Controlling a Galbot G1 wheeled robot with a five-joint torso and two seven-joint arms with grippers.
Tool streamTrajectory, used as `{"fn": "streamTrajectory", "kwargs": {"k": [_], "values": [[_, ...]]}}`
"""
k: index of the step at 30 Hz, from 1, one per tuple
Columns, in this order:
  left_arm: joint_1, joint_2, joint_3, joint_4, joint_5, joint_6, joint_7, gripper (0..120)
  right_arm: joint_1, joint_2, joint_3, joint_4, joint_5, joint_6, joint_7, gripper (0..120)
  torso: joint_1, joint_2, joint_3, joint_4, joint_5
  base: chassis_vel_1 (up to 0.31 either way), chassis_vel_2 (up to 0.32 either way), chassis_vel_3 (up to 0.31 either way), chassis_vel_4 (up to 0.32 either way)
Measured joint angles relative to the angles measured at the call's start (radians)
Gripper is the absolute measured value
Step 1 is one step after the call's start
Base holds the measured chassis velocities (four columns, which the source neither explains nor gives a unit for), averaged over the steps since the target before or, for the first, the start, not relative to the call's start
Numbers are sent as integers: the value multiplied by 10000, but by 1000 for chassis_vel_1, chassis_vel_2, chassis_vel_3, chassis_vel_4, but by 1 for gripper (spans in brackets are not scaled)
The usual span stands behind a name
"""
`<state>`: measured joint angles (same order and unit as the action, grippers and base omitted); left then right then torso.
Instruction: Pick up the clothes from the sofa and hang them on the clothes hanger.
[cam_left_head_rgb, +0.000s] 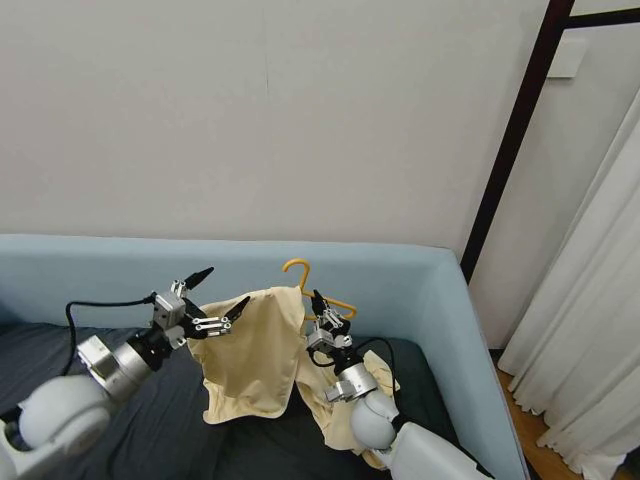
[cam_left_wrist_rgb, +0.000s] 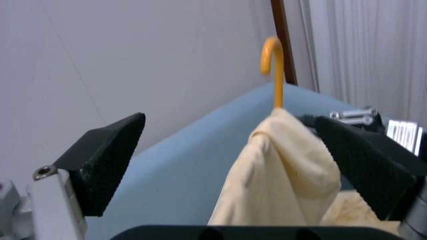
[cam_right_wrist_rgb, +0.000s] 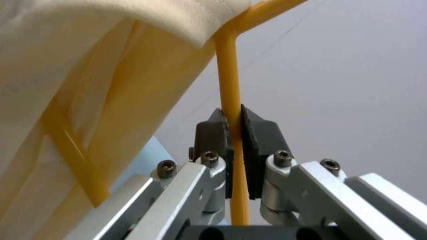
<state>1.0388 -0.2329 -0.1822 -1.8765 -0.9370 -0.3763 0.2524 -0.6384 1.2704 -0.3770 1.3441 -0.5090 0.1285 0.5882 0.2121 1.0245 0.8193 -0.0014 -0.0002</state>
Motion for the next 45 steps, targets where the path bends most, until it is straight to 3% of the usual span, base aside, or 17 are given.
{"fn": "streamTrajectory", "kwargs": {"k": [1, 5, 13, 16, 27, 28, 32, 37, 40, 45], "values": [[0, 0, 0, 0, 0, 0, 0, 100, 0, 0, 0, 0, 0, 0, 0, 4, 0, 0, 0, 0, 0, 0, 0, 0, 0], [-153, -41, 61, 966, -202, 138, 1703, 100, 181, 128, -322, 12, -259, 81, -67, 4, 0, -1, 0, 0, -4, 0, 0, 0, 0], [-391, -223, 260, 1857, -105, 531, 2919, 100, 170, 253, -413, 152, -902, 324, -96, 4, 0, 0, -1, -1, -2, 0, 0, 0, 0], [-399, -297, 301, 1969, -38, 619, 3133, 94, 110, 281, -396, 167, -1046, 339, -97, 4, 0, 0, 0, -1, -1, 0, 0, 0, 0], [-349, -443, 206, 2194, 15, 797, 4548, 51, 3, 405, -91, 222, -2044, 438, -100, 4, 0, 0, -1, -1, 1, 0, 0, 0, 0], [-349, -443, 206, 2194, 15, 797, 4548, 51, 3, 405, -91, 222, -2044, 438, -100, 4, 0, 0, -1, -1, 1, 0, 0, 0, 0], [-353, -570, 199, 2311, 228, 791, 4469, 31, -51, 432, -49, 224, -2360, 479, -102, 4, 0, 0, -1, -1, 1, 0, 0, 0, 0], [-364, -677, 230, 2472, 583, 783, 4117, 15, -91, 346, -30, 287, -2466, 492, -105, 4, 0, 0, -1, -1, 0, 0, 0, 0, 0], [-361, -701, 231, 2473, 621, 777, 4063, 7, -93, 292, -35, 313, -2432, 500, -107, 4, -1, 0, -1, -1, 1, 0, 0, 0, 0], [-294, -736, 220, 2403, 626, 698, 3875, 7, -55, 192, -213, 405, -1878, 461, -132, 4, 0, 0, -1, -1, 1, 0, 0, 0, 0]]}}
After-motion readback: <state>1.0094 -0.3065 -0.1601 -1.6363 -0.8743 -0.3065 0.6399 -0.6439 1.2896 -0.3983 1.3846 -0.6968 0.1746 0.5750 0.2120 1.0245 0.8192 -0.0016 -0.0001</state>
